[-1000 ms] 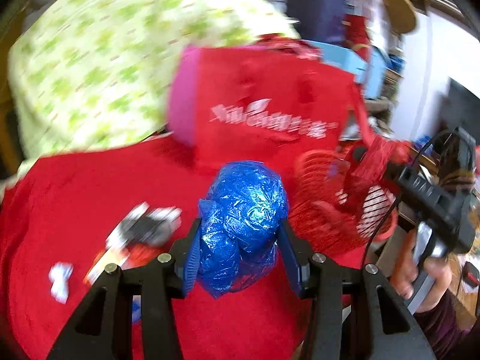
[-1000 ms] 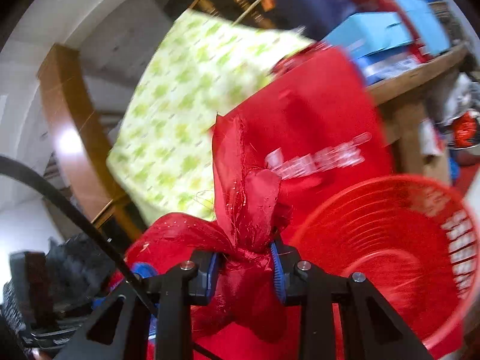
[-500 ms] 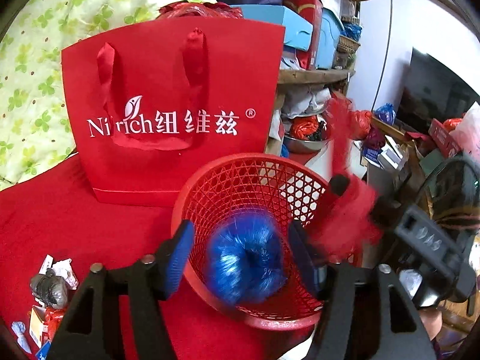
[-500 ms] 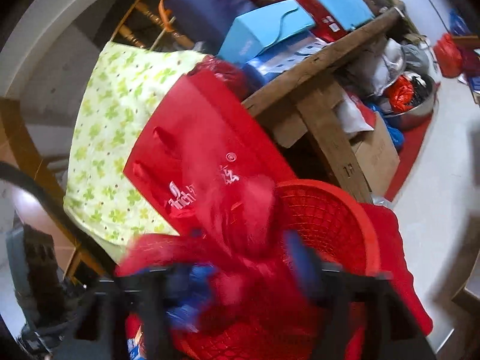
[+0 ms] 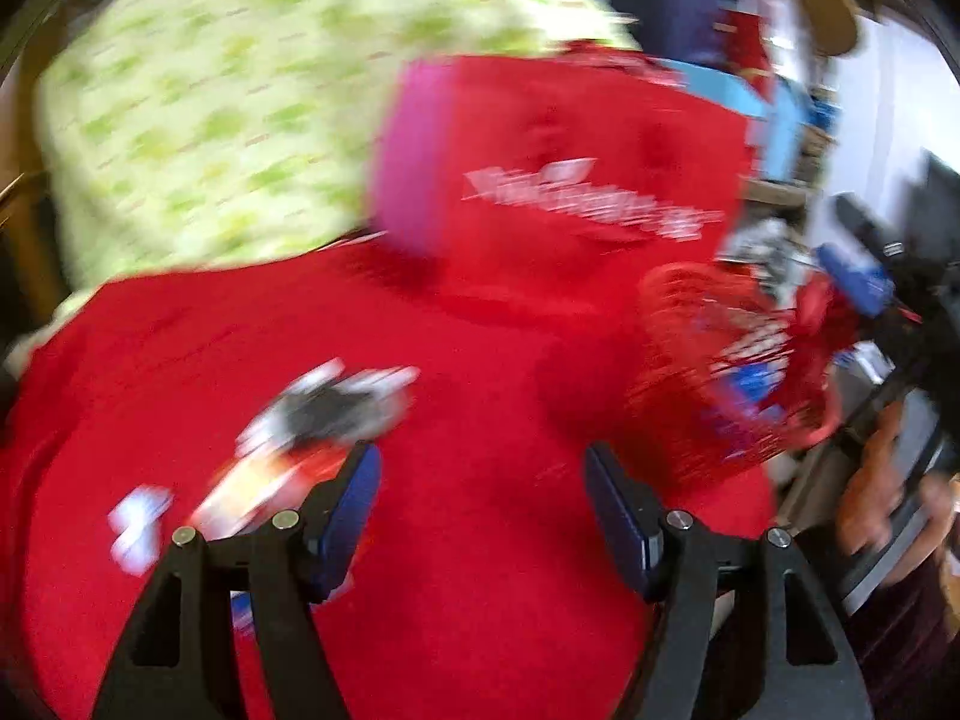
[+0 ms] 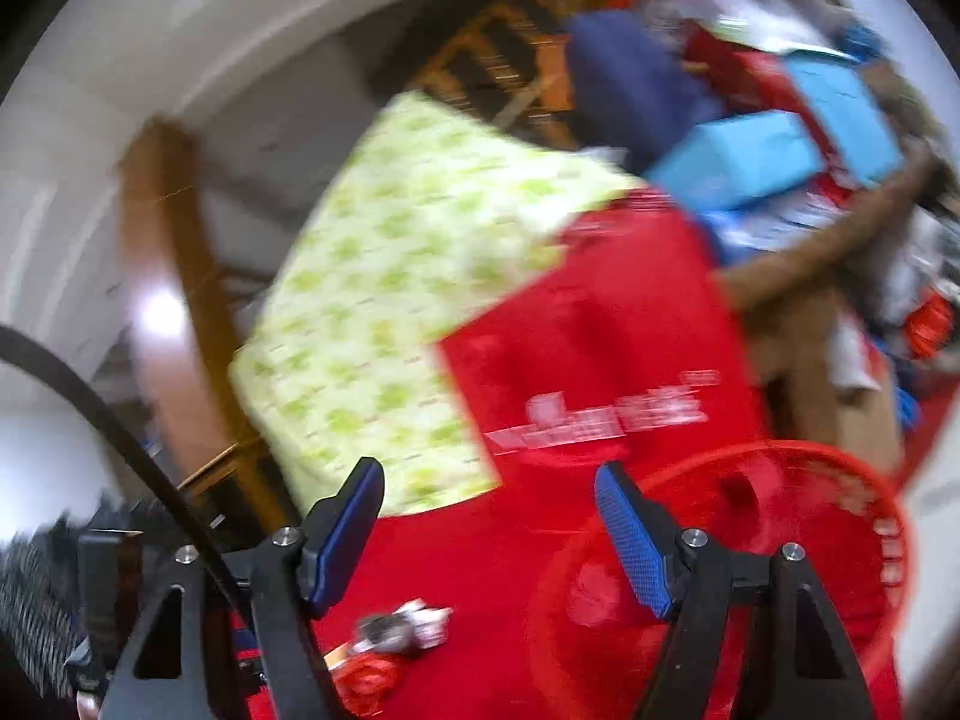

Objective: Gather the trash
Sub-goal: 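Move both open tools back to the trash on the cloth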

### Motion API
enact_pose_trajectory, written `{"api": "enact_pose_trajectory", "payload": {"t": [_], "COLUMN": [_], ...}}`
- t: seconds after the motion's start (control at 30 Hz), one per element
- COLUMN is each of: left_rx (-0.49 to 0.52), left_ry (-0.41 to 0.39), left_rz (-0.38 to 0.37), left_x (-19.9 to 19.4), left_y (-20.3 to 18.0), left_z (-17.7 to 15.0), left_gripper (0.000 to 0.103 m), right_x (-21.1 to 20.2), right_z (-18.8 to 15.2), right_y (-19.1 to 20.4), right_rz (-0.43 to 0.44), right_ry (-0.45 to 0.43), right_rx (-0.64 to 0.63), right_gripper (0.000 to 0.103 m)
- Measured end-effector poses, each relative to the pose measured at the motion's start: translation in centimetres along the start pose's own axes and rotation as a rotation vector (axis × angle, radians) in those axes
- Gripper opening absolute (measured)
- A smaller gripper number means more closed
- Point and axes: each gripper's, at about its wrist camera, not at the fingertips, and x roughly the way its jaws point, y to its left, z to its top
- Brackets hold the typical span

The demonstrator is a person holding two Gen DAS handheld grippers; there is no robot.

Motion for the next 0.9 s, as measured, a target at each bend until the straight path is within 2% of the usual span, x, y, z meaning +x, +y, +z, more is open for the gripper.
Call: {"api": "enact_pose_trajectory", "payload": {"t": [0.07,0.17,0.23,0.3,0.43,0.53,0.7,0.9], "left_rx": [-0.092,-0.187,-0.237,-0.279,-0.301,-0.292,-0.252,-0.237], "left_ry": [0.018,0.028,0.04,0.049,0.06,0.07,0.073,0.078], "left_rz": [0.09,0.184,0.23,0.245,0.224,0.194,0.145,0.055], "left_x": [-2.1,-3.7,-4.3,-4.5,-3.5,-2.2,0.0,2.7], "left_y": [5.1,10.1,12.4,14.4,15.4,15.0,15.6,16.1], "left_z": [-2.8,-5.8,-7.7,-9.3,-10.6,-10.5,-9.2,-7.6], "left_gripper": [0.073,0.075,0.075,0.075,0.075,0.076,0.076,0.076], "right_x": [1.3,4.4,7.4,9.6,15.4,18.8,23.3,27.4], "right_z": [-1.1,-3.2,-5.2,-6.9,-11.3,-13.9,-16.6,-19.8], "right_y": [2.0,5.0,6.6,7.2,7.8,7.1,5.8,4.7], "right_rz": [0.067,0.135,0.176,0.185,0.175,0.123,0.046,0.013], "right_ry": [0.044,0.16,0.28,0.37,0.611,0.729,0.842,0.956], "right_rx": [-0.021,-0.045,-0.033,-0.018,0.052,0.113,0.207,0.26], "right_gripper": [0.081,0.084,0.084,0.084,0.084,0.084,0.084,0.084]}}
